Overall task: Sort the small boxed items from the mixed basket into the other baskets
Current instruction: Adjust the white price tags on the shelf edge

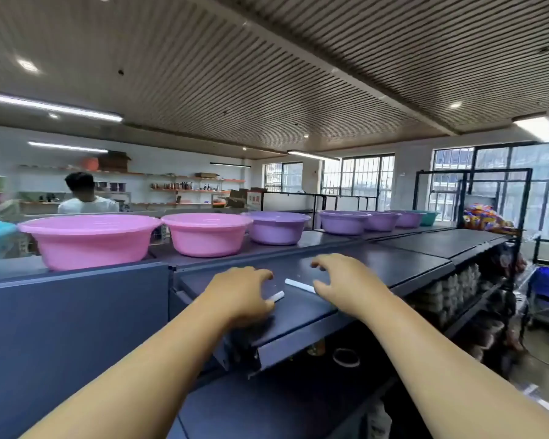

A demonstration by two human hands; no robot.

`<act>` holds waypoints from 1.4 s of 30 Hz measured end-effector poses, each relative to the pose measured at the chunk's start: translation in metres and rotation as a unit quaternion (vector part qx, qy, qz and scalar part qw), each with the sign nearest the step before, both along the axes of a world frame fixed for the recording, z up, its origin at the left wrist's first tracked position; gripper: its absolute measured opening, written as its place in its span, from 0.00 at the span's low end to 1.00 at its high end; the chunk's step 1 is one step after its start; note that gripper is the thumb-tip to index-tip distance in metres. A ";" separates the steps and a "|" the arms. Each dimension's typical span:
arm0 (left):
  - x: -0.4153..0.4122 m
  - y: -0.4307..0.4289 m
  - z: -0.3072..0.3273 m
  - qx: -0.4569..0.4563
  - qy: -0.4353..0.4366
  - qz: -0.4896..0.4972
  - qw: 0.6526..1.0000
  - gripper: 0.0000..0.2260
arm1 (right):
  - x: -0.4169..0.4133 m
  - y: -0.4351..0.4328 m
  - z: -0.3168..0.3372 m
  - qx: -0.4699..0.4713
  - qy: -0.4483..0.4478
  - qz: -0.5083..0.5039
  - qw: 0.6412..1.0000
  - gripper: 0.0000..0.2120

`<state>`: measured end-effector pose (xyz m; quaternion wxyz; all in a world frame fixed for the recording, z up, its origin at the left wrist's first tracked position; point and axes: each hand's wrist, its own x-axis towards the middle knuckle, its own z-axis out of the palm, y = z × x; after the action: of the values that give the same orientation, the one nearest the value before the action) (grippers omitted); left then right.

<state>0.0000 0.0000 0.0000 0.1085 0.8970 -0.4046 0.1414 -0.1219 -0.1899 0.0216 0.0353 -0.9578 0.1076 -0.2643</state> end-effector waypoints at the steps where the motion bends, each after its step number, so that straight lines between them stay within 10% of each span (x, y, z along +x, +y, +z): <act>1: 0.009 -0.003 -0.002 0.034 0.002 -0.004 0.999 0.25 | 0.012 -0.003 -0.002 -0.005 0.032 -0.014 0.999 0.20; 14: 0.068 -0.038 0.002 0.087 -0.054 -0.118 0.988 0.03 | 0.108 -0.037 -0.021 -0.023 0.172 -0.068 0.983 0.16; 18: 0.068 -0.054 0.020 0.040 -0.101 -0.140 0.984 0.06 | 0.100 -0.057 -0.005 -0.021 0.124 -0.056 0.990 0.02; 30: -0.013 -0.215 0.073 -0.006 -0.194 -0.122 0.973 0.22 | -0.001 -0.214 0.028 0.059 -0.088 -0.058 0.993 0.08; 42: -0.123 -0.462 0.047 -0.190 -0.084 -0.251 0.945 0.17 | -0.150 -0.440 0.021 0.084 -0.139 -0.098 0.982 0.12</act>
<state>-0.1232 -0.4616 0.0469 0.2749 0.7142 -0.5894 0.2588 -0.2719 -0.6295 0.0423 0.1045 -0.8900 0.2165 -0.3874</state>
